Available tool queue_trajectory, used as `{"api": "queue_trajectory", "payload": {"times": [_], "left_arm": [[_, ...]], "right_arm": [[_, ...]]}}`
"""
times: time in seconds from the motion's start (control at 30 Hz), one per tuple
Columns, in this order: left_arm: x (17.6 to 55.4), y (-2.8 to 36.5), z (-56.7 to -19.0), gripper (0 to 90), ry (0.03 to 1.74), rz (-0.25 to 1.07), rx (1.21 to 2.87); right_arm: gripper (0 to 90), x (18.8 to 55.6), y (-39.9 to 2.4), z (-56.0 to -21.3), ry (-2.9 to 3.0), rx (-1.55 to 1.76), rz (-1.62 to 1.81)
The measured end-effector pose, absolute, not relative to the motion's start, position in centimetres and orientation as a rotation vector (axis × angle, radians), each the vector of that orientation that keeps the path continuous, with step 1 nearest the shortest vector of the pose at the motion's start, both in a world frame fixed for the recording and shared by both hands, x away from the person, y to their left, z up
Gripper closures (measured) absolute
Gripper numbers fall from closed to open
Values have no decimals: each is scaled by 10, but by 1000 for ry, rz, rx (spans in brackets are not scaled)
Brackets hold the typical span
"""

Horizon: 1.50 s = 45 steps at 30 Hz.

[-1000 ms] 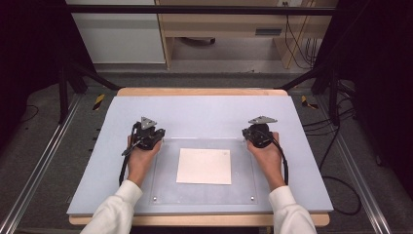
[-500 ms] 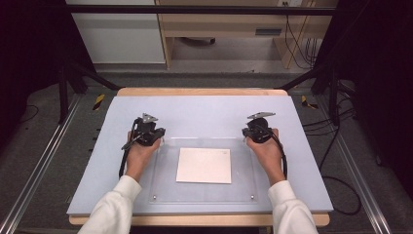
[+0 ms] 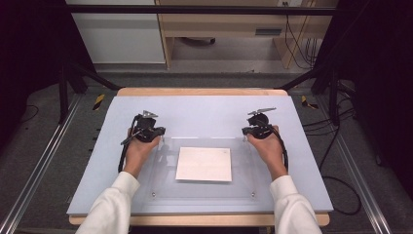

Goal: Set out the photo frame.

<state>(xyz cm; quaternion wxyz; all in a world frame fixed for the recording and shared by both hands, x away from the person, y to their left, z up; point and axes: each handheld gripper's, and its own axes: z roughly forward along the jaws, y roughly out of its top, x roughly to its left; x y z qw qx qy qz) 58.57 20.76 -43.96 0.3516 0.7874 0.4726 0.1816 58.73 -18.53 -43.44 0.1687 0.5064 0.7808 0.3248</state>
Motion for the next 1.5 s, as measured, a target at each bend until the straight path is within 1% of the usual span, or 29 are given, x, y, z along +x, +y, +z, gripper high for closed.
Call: {"api": "queue_trajectory", "payload": {"times": [0.2,0.23,0.3,0.4,0.53,0.63,0.77,0.83,1.0,1.17,1.3,1.5], "left_arm": [[588,208,-438,852,1235,453,2047],[588,207,-438,852,1237,452,2048],[589,207,-438,852,1234,454,2058],[589,208,-438,852,1237,449,2055],[591,207,-437,852,1240,437,2065],[593,207,-436,852,1241,430,2071],[594,208,-436,852,1241,423,2078],[595,208,-436,851,1244,417,2077],[595,207,-435,852,1243,419,2095],[595,206,-434,851,1254,417,2099],[597,206,-434,851,1269,401,2094],[597,206,-433,851,1269,401,2101]], "right_arm": [[847,587,-186,-435,2219,1440,938],[827,587,-186,-435,2219,1436,940],[718,585,-187,-434,2198,1420,935],[603,576,-191,-428,2152,1363,961],[487,551,-197,-423,2137,1276,958],[404,526,-204,-423,2137,1204,967],[314,493,-213,-422,2108,1143,997],[229,475,-218,-421,2098,1115,1009],[133,438,-225,-420,2103,1081,1057],[110,408,-227,-433,2148,1048,1071],[112,396,-226,-441,2177,1010,1018],[109,381,-224,-447,2232,933,1029]]}}
